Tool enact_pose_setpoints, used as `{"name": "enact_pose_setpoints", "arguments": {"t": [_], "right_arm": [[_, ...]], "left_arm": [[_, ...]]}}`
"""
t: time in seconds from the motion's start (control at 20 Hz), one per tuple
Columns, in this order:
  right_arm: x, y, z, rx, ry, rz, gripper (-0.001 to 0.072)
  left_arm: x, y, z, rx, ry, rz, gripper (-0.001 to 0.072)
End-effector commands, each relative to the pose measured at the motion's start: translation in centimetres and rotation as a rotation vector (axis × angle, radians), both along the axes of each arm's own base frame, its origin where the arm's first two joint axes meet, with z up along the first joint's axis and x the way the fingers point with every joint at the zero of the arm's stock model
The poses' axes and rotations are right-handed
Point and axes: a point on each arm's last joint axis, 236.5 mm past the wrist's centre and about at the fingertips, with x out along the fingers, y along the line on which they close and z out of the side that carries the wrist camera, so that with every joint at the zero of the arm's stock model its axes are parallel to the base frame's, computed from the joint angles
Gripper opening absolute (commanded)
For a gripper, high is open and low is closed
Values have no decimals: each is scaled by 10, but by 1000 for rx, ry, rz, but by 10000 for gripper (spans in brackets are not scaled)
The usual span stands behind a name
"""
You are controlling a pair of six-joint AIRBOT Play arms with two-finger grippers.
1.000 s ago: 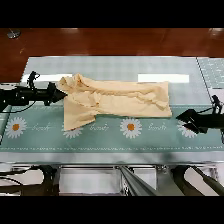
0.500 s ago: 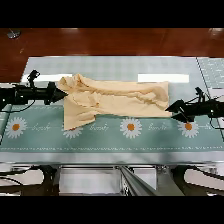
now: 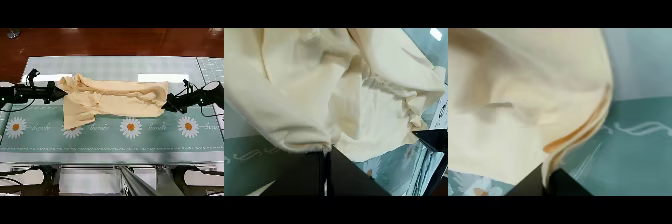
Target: Fold the shirts.
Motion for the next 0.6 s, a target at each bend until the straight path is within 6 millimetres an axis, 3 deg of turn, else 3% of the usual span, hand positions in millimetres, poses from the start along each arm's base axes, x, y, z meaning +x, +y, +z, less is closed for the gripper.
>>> {"name": "enact_pose_setpoints", "arguments": {"t": [0.0,0.05,0.15,0.25,0.3,0.4,0.45,0.55], "right_arm": [[41,-2,73,-11,-156,24,33],[66,-3,123,-15,-279,13,33],[104,12,257,54,-580,18,33],[108,17,377,22,-847,43,33],[96,18,427,-13,-954,55,33],[63,15,497,-120,-1124,38,34],[41,15,520,-162,-1183,30,34],[-14,16,548,-266,-1262,26,33]], "left_arm": [[24,-2,65,-29,-145,-32,23],[41,0,114,-19,-281,-33,23],[69,5,222,45,-587,4,23],[70,10,325,124,-840,49,22],[61,10,371,150,-941,64,22],[26,13,452,247,-1131,80,23],[4,18,485,322,-1199,104,23],[-43,35,521,475,-1221,177,22]]}}
